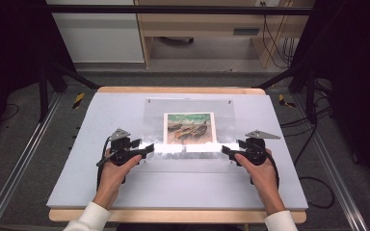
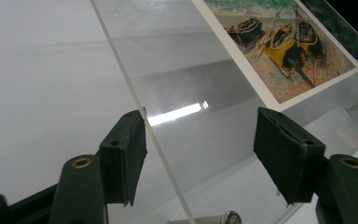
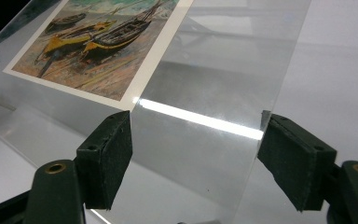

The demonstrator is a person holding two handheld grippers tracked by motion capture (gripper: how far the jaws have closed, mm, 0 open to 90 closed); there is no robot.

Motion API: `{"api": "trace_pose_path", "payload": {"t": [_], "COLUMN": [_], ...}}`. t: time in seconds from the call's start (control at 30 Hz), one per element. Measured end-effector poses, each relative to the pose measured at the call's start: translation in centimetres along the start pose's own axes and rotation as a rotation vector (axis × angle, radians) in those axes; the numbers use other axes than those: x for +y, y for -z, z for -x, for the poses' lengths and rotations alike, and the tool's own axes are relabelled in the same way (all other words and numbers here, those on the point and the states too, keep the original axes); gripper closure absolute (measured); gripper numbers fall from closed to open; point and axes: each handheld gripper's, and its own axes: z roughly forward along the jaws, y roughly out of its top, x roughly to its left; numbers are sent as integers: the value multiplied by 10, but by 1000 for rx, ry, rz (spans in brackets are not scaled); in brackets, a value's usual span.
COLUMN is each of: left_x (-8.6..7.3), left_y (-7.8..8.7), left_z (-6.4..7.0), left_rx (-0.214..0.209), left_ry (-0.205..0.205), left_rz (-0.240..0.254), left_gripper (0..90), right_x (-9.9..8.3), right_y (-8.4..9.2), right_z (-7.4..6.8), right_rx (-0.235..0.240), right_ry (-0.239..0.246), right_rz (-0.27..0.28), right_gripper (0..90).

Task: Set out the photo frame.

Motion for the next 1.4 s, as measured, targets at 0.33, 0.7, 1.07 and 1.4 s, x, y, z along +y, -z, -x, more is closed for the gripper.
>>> {"api": "trace_pose_path", "payload": {"t": [0.33,0.7,1.07,1.4], "left_x": [0,-2,-5,-9], "left_y": [3,8,15,21], "left_z": [3,5,9,14], "left_rx": [15,22,35,53], "left_ry": [-6,-9,-30,-16], "left_rz": [0,8,11,24], "left_gripper": [368,407,437,487], "right_x": [-2,-4,-7,-11], "right_y": [3,8,15,22], "right_z": [-3,-6,-10,-14], "right_rx": [-12,-24,-37,-50], "right_ry": [20,50,67,73], "right_rz": [1,7,10,16], "right_gripper": [275,299,344,403]}}
